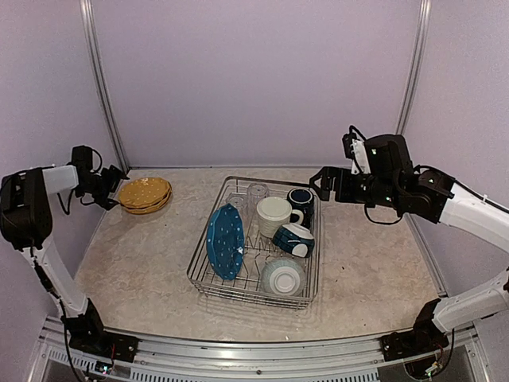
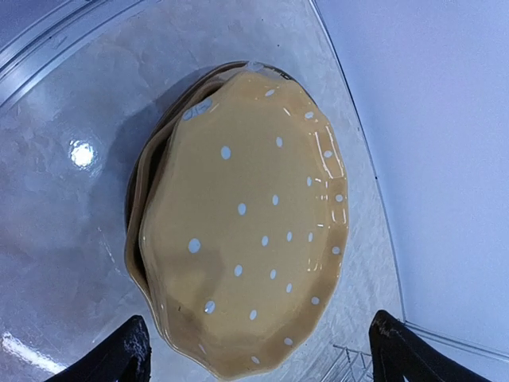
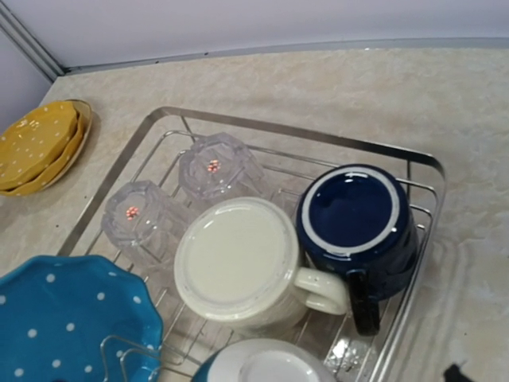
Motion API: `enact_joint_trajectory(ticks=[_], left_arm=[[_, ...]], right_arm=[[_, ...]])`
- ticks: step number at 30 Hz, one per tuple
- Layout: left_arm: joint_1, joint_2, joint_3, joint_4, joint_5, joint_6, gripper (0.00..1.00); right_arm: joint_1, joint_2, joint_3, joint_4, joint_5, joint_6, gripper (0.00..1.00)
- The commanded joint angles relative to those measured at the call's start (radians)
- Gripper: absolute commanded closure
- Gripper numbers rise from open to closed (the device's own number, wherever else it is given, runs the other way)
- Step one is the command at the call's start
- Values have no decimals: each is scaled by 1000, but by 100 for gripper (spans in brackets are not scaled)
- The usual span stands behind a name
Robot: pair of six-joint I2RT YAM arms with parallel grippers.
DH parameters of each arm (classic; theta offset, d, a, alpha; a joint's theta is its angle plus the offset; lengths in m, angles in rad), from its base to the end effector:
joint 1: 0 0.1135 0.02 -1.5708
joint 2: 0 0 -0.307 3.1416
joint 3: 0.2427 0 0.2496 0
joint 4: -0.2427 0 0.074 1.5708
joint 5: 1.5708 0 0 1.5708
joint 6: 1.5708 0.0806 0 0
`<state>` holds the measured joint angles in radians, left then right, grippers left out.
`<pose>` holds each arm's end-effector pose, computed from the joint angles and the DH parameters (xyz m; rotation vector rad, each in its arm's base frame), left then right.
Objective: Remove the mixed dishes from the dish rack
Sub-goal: Place the plate on the plate, then grab the plate from the dish rack.
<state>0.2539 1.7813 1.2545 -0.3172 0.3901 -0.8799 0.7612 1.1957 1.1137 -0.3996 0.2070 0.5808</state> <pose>0.4166 0.0764 0.2328 -1.1669 2.1776 -0.7516 0.2210 0.1876 0.3683 -0.0574 2.0989 0.6187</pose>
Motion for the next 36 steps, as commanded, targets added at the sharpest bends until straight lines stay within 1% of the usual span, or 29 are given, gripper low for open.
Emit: enact_joint_trajectory(ticks=[1, 5, 10, 12, 16, 19, 23, 26, 28, 32, 36], left_arm=[[2, 19, 72, -61, -15, 38, 10], [-29, -8, 64, -69, -62, 53, 9], [-87, -145, 33, -97, -81, 106, 6], [-125, -214, 26, -112, -73, 136, 2], [-217, -326, 25, -165, -64, 204, 1], [-293, -381, 36, -218, -74, 243, 1], [-381, -436, 48, -271, -34, 259, 1], [-479, -466, 46, -310, -14, 262, 1], [-562, -477, 46, -340, -45, 262, 1], [-766, -480, 44, -388, -157, 260, 1], [-927, -441, 61, -441, -295, 259, 1]], right_arm=[[-10, 14, -9, 31, -29, 16, 0], [-9, 27, -9, 39, -59, 20, 0], [-10, 55, 19, 6, -109, 8, 0], [-10, 73, 32, 5, -153, 6, 0], [-1, 143, 68, 27, -252, 40, 0], [30, 212, 107, 44, -282, 73, 0], [75, 301, 164, 61, -296, 91, 0], [77, 329, 175, 69, -284, 104, 0], [76, 330, 170, 76, -264, 114, 0], [76, 316, 154, 90, -238, 119, 0], [75, 294, 126, 100, -227, 112, 0]])
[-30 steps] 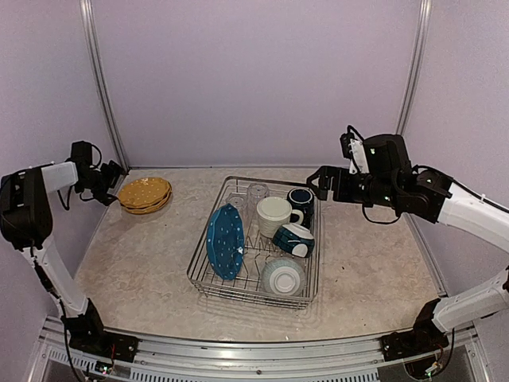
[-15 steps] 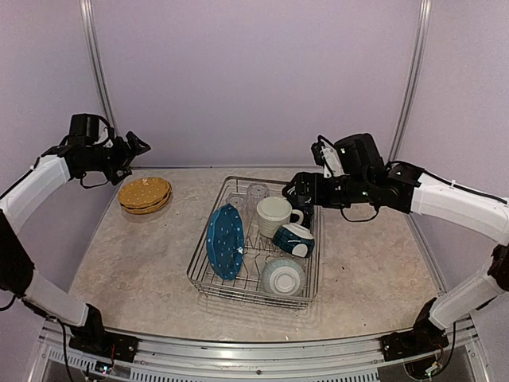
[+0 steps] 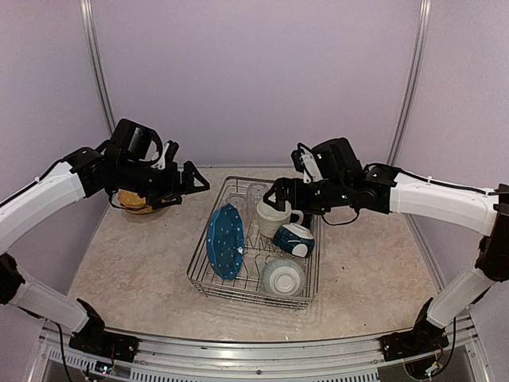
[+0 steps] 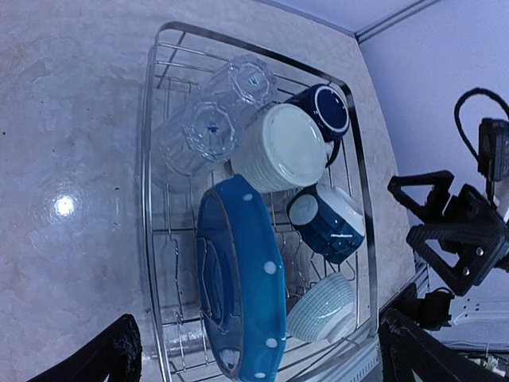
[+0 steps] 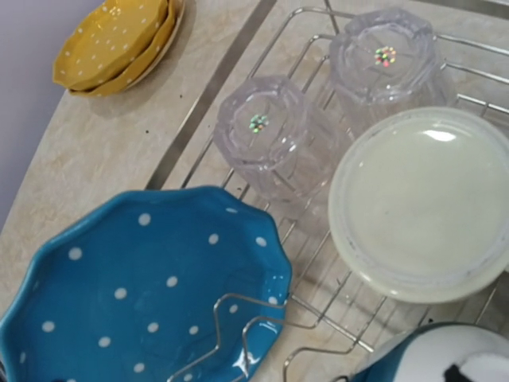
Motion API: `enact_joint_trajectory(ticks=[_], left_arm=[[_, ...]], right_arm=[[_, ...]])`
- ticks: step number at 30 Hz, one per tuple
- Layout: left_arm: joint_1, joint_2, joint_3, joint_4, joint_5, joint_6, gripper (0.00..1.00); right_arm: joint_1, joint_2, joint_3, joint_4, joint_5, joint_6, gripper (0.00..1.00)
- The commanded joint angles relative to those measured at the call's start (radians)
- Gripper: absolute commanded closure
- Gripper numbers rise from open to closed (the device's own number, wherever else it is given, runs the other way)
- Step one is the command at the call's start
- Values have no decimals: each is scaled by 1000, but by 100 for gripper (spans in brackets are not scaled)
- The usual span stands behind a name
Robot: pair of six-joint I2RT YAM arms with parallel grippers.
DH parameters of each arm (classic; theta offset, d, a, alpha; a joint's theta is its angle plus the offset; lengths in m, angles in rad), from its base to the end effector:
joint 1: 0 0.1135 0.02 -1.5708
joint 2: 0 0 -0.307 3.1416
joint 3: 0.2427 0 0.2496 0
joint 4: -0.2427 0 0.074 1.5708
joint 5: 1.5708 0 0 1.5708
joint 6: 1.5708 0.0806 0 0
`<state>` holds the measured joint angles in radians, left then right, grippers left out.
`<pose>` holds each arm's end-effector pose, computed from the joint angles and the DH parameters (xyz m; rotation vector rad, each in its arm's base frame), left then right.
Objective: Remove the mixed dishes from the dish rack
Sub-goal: Grab the plate from the dish rack.
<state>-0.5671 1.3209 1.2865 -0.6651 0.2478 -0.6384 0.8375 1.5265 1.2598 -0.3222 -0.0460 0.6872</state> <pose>0.2464 -0.1804 0.3646 0.0537 2.4139 -0.8834 0.2545 0.2881 0.3284 -0.2017 2.3008 0.8911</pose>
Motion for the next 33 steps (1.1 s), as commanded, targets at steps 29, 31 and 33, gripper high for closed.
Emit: enact_joint_trajectory(ticks=[29, 31, 33], left_arm=[[-288, 410, 297, -323, -354, -6, 49], [-290, 426, 309, -337, -363, -7, 51], [-290, 434, 314, -346, -362, -6, 54]], right_arm=[[-34, -147, -135, 68, 15, -21, 0], [-35, -149, -134, 68, 15, -23, 0], [-36, -150, -134, 66, 15, -26, 0]])
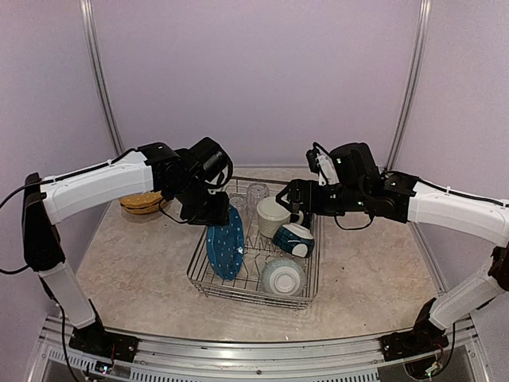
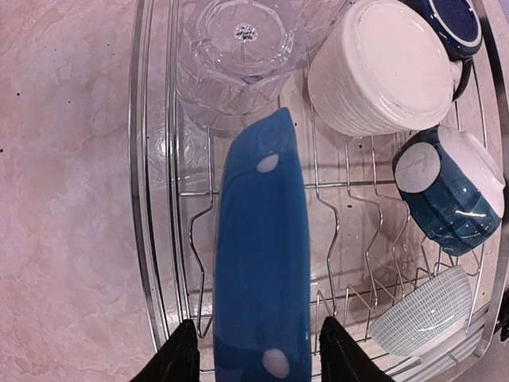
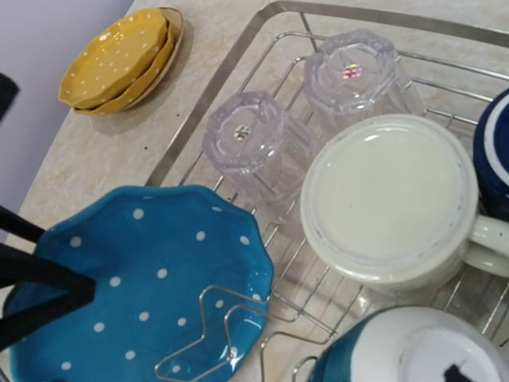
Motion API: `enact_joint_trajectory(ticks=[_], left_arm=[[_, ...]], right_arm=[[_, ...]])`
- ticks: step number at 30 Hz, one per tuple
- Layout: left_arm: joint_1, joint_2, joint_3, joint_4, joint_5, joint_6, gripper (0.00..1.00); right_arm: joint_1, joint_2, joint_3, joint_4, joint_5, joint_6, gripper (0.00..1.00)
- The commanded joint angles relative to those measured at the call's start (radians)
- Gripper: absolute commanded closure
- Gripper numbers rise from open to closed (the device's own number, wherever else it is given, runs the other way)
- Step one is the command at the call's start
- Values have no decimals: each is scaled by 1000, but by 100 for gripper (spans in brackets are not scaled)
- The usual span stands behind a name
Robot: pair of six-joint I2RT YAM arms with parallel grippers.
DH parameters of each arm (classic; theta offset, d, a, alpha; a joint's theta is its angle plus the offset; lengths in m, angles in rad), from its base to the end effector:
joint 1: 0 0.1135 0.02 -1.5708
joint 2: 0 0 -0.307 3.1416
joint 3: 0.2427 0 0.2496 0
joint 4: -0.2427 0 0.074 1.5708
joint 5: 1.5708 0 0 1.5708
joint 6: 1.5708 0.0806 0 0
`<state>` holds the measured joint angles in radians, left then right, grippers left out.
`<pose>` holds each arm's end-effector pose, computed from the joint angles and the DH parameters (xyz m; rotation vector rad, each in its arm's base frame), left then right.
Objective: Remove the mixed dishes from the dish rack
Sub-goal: Grab the plate from the dish rack.
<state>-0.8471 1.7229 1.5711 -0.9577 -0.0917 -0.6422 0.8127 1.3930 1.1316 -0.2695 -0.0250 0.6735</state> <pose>0.2596 -0.2827 0.3015 0.2491 2.7099 -0.3413 0.2382 0.2545 0.3327 -0.1716 2.2321 0.8877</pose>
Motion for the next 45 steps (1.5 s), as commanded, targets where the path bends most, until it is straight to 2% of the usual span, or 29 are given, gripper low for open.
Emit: enact_joint_trajectory(ticks=[1, 12, 20, 27, 36, 45], left_arm=[[-12, 34, 32, -56, -22, -3, 55], [-44, 57, 104, -139, -91, -21, 82], [-61, 46, 208, -209, -124, -30, 88], [-62, 15, 263, -239, -133, -27, 98], [-58, -20, 319, -272, -141, -17, 100], [38, -134, 267, -176, 33, -12, 100]], right_arm=[[-11, -18, -7, 12, -5, -13, 0], [-15, -32, -2, 9, 9, -24, 0], [-21, -26, 10, 2, 4, -38, 0], [-23, -24, 15, 9, 1, -33, 0], [-24, -26, 20, 0, 17, -29, 0], [-25, -16, 36, 6, 18, -25, 0]])
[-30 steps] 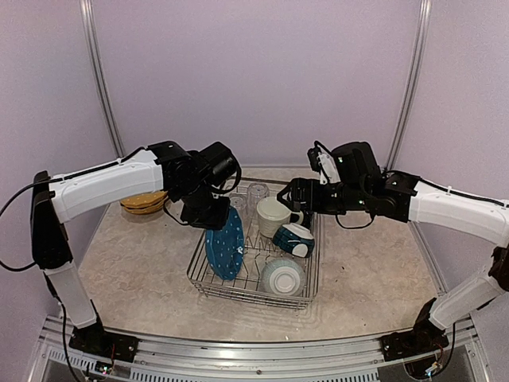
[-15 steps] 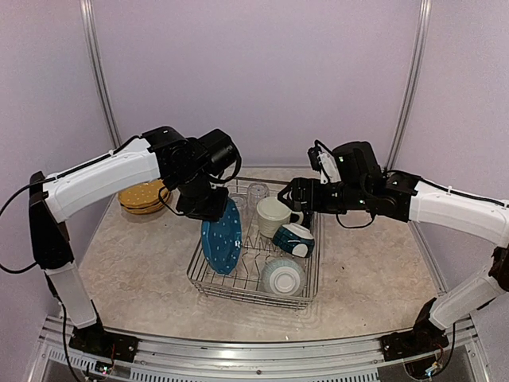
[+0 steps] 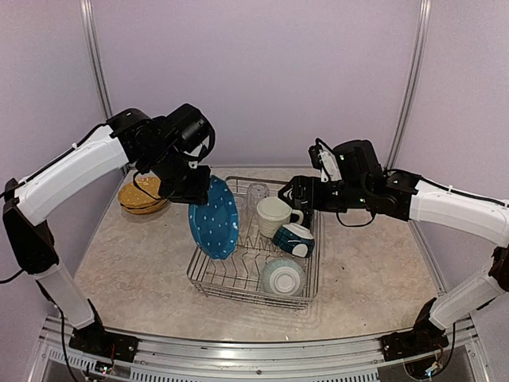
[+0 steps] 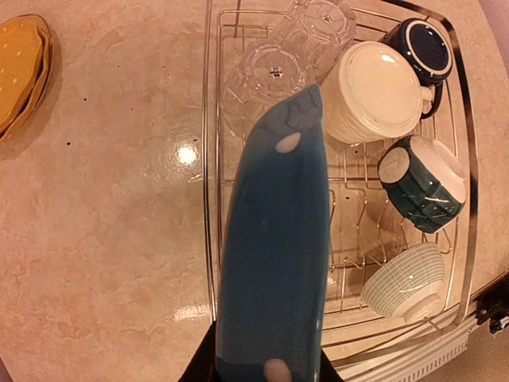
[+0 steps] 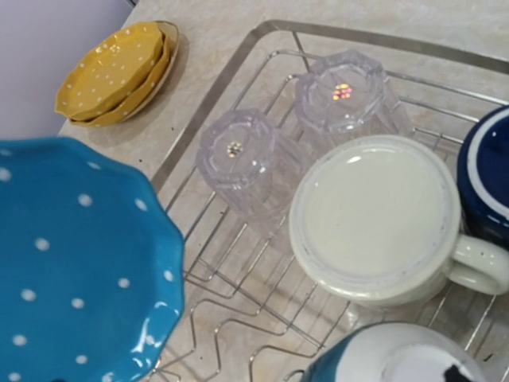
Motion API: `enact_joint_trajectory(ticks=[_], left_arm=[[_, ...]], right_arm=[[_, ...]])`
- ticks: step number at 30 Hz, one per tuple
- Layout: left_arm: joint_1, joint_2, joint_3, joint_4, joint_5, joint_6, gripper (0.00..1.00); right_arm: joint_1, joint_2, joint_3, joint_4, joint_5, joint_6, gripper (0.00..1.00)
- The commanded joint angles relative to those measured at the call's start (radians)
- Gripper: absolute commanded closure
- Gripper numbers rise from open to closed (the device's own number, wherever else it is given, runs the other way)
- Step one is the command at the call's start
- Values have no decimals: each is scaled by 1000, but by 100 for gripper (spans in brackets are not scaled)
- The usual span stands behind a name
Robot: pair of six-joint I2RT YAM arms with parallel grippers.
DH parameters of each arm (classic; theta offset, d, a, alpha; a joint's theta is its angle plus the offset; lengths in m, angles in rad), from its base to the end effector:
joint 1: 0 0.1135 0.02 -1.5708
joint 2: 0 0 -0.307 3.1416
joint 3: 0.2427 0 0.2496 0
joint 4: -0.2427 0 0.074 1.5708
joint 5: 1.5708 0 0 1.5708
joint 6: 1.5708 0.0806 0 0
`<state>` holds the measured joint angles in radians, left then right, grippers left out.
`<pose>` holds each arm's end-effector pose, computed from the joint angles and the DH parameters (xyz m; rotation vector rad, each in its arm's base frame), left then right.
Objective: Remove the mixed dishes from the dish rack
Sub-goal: Grab the plate from the dish rack, then place the plate on the plate.
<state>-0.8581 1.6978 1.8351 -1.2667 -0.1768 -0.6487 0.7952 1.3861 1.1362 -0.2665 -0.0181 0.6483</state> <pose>0.2436 -0.2602 0.3720 0.2280 2.6818 -0.2391 0.2424 0.2492 0.3372 -0.1741 2.2078 0.8668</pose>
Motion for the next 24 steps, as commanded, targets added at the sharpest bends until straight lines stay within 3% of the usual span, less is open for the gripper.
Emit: enact_joint_trajectory(ticks=[1, 9, 13, 19, 24], left_arm=[[68, -132, -26, 167, 151, -12, 100], [316, -315, -240, 426, 578, -87, 100], [465, -380, -294, 502, 661, -118, 100], [786, -447, -430, 734, 746, -280, 100], [953, -385, -465, 861, 705, -416, 100]], right_arm=[[-8, -10, 32, 3, 11, 1, 0], [-16, 5, 39, 0, 10, -3, 0], [-19, 20, 47, 0, 5, -8, 0], [-40, 17, 58, -16, 10, -32, 0], [-68, -5, 57, -34, 10, -45, 0]])
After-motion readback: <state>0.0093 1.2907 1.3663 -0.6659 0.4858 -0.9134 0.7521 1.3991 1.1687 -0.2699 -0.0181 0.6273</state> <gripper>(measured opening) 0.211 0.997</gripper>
